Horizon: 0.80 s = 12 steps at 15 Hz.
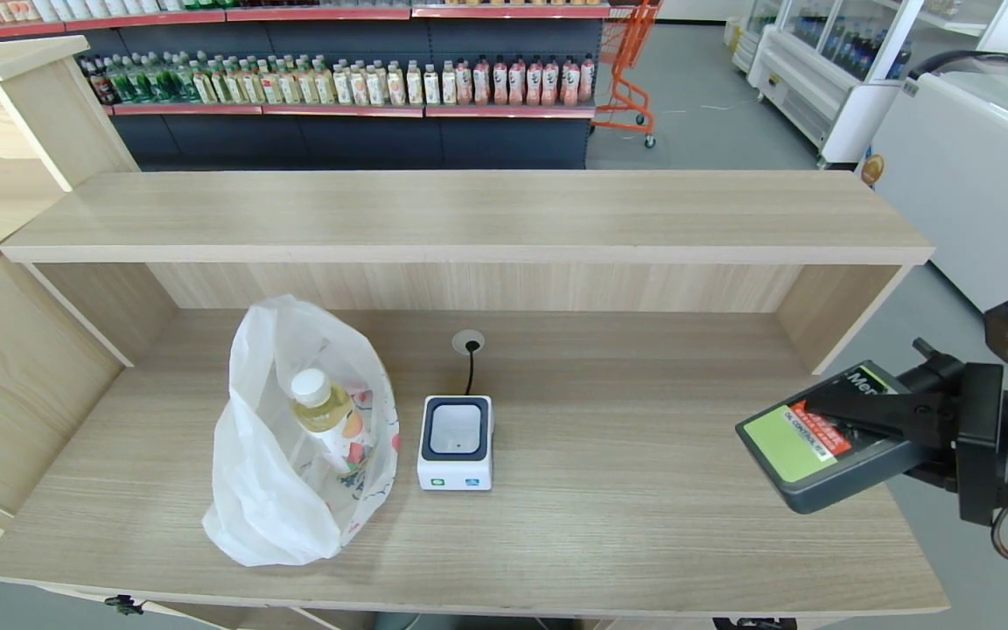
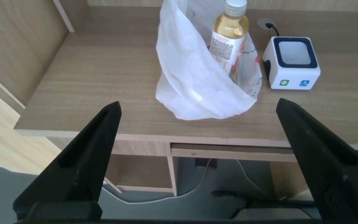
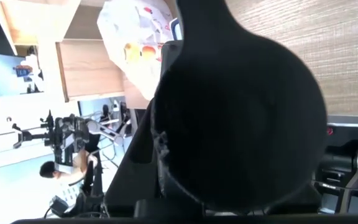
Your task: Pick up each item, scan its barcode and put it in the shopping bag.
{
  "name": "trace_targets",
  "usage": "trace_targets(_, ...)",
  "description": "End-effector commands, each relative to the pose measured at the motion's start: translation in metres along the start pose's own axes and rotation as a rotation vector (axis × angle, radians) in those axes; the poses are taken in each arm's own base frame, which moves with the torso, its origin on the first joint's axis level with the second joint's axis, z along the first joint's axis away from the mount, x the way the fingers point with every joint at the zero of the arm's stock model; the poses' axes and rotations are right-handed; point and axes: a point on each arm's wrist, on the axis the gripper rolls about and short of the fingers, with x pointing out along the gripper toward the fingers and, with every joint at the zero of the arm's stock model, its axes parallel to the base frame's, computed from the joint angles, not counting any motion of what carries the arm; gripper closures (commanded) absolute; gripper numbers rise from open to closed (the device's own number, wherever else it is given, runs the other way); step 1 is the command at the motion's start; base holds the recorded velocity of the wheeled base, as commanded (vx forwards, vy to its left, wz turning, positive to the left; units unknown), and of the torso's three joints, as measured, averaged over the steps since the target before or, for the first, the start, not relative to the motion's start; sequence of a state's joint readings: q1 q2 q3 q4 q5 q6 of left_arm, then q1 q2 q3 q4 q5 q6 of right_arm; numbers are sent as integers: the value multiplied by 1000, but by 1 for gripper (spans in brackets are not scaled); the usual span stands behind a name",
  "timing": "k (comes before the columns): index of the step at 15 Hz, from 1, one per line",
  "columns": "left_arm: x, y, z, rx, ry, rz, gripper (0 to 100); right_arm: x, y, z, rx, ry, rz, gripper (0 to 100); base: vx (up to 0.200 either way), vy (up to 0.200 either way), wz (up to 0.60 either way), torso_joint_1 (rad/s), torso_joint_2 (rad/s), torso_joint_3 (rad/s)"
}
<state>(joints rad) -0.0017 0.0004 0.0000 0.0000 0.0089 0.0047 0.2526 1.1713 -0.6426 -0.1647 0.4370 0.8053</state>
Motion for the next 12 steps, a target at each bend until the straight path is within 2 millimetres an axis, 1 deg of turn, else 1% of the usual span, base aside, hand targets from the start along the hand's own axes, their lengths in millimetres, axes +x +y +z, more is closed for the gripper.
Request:
trace_targets(1,0,0,0,0,1,0,0,0,1,-3,-3,8,4,100,0,0,0,0,0,0)
trace_targets(4,0,0,0,1,0,0,0,-8,-2,-9,-3,3,4,100,0,0,0,0,0,0)
trace_targets(6,0,0,0,8,0,0,0,-15,-8,-18,2,5,-5,100,0,0,0,0,0,0)
trace_targets(9,0,0,0,5,0,0,0,-16,-9,-20,1,5,-7,100,0,200,0,-1,1,2)
trace_targets(12,0,0,0,8,0,0,0,-13,-10,-18,-56,9,-14,100,0,200,0,12,4,2)
